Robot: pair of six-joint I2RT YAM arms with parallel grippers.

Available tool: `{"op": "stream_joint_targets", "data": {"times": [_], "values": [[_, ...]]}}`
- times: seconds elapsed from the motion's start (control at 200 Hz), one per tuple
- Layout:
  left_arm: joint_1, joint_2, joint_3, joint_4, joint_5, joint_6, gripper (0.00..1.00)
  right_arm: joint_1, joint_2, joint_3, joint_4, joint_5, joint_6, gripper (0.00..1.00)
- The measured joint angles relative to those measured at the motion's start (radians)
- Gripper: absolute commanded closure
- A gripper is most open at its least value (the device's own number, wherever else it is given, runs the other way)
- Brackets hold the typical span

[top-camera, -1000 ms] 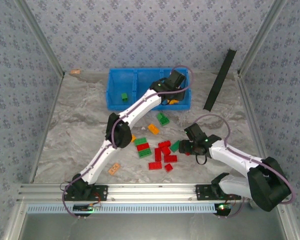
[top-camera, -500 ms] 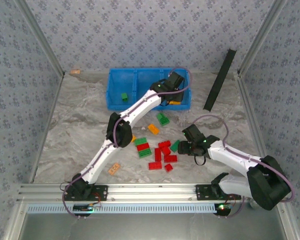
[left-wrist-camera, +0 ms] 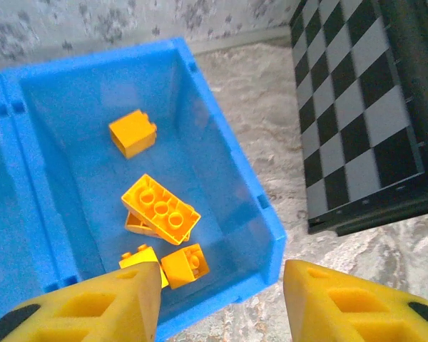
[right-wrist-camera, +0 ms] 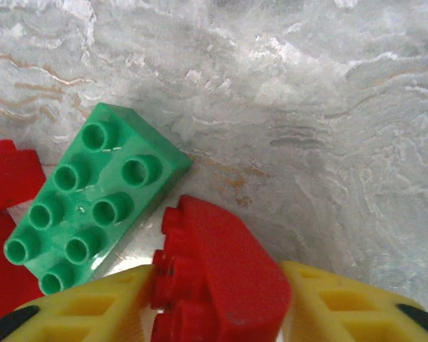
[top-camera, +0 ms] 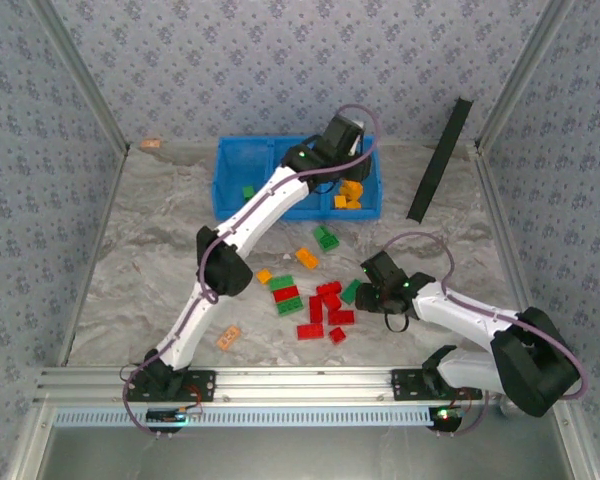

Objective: Sort the legos into containers by color
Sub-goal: Pick up the lego from the bottom-center of the table, then place the lego in the container.

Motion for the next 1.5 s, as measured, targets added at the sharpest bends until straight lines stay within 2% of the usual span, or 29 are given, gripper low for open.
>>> {"op": "stream_joint_targets", "data": {"times": [0.22, 0.385, 0.52, 0.715, 0.925, 1.114, 1.289, 1.499], "values": [[-0.001, -0.072, -0.014, -0.046, 0.0, 0.04, 0.5, 0.003, 0.031, 0.02, 0.015, 0.003, 0.004, 0.71], [-0.002, -0.161, -0.103, -0.102, -0.015, 0.087, 0.48, 0.002, 0.047, 0.078, -0.08, 0.033, -0.01, 0.76], [0.001, -0.359, -0.343, -0.107, -0.057, 0.123, 0.46, 0.001, 0.01, 0.173, -0.202, 0.055, -0.045, 0.77], [0.037, -0.811, -0.903, -0.037, -0.087, 0.122, 0.44, -0.023, 0.026, 0.438, -0.321, 0.084, -0.164, 0.78], [0.044, -1.179, -1.372, -0.034, -0.091, 0.044, 0.43, -0.04, 0.287, 0.825, -0.309, 0.106, -0.353, 0.78], [0.006, -1.338, -1.677, -0.048, -0.06, -0.107, 0.43, -0.036, 0.576, 1.121, -0.268, 0.109, -0.482, 0.78], [-0.048, -1.424, -1.836, -0.047, -0.033, -0.248, 0.42, -0.011, 0.837, 1.358, -0.251, 0.124, -0.575, 0.78], [-0.118, -1.441, -1.912, -0.001, -0.012, -0.373, 0.41, 0.018, 1.061, 1.57, -0.289, 0.145, -0.651, 0.78]]}}
